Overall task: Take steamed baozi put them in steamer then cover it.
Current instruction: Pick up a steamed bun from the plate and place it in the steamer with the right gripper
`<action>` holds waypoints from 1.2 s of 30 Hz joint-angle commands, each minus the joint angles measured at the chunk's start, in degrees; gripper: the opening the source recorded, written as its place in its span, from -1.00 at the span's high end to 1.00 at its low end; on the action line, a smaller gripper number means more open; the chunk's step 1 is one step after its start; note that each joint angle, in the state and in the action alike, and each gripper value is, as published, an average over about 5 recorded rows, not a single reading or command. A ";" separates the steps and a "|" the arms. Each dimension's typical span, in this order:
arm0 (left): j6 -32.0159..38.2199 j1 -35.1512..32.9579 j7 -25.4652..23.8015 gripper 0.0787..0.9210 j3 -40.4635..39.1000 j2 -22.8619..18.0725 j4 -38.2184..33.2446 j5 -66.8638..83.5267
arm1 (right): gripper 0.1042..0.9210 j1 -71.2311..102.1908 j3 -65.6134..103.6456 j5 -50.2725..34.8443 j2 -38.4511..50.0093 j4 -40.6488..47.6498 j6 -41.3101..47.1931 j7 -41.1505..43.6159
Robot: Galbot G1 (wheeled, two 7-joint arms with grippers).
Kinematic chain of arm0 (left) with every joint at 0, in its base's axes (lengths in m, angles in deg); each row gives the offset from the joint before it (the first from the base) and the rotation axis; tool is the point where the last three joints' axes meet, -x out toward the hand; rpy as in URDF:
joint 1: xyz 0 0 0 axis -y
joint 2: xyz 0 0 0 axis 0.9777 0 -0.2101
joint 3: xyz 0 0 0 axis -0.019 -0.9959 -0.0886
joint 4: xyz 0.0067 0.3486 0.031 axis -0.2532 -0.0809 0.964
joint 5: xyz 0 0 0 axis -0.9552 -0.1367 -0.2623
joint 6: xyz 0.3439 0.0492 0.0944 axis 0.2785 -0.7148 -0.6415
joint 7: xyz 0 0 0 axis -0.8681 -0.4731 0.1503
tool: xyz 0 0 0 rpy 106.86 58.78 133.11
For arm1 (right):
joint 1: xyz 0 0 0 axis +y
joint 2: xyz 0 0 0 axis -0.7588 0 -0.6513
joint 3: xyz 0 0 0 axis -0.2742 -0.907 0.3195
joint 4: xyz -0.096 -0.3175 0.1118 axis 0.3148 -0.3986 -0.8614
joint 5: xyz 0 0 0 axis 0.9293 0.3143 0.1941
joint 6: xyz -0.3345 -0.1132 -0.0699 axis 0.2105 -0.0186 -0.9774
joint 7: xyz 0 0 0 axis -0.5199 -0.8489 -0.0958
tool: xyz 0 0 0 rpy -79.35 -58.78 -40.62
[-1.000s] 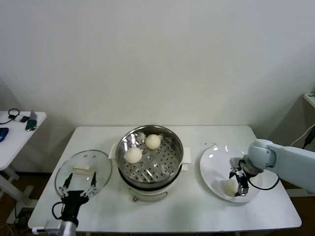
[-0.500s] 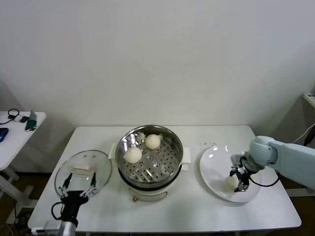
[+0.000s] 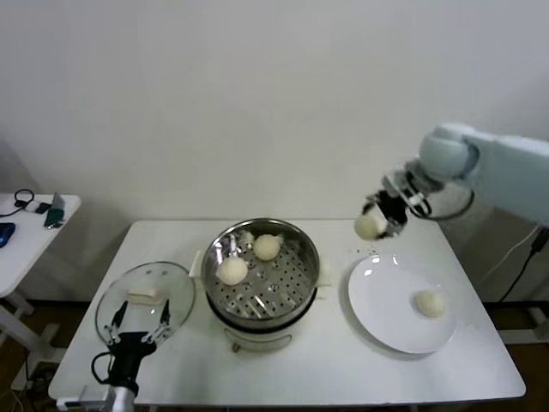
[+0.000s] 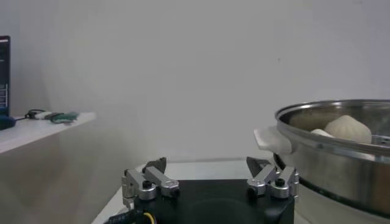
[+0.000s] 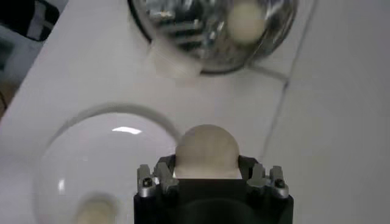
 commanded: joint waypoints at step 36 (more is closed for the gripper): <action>0.65 -0.82 0.28 -0.77 1.20 -0.41 -0.78 0.58 | -0.32 17.76 -2.14 28.38 -25.59 -8.49 -10.06 -12.91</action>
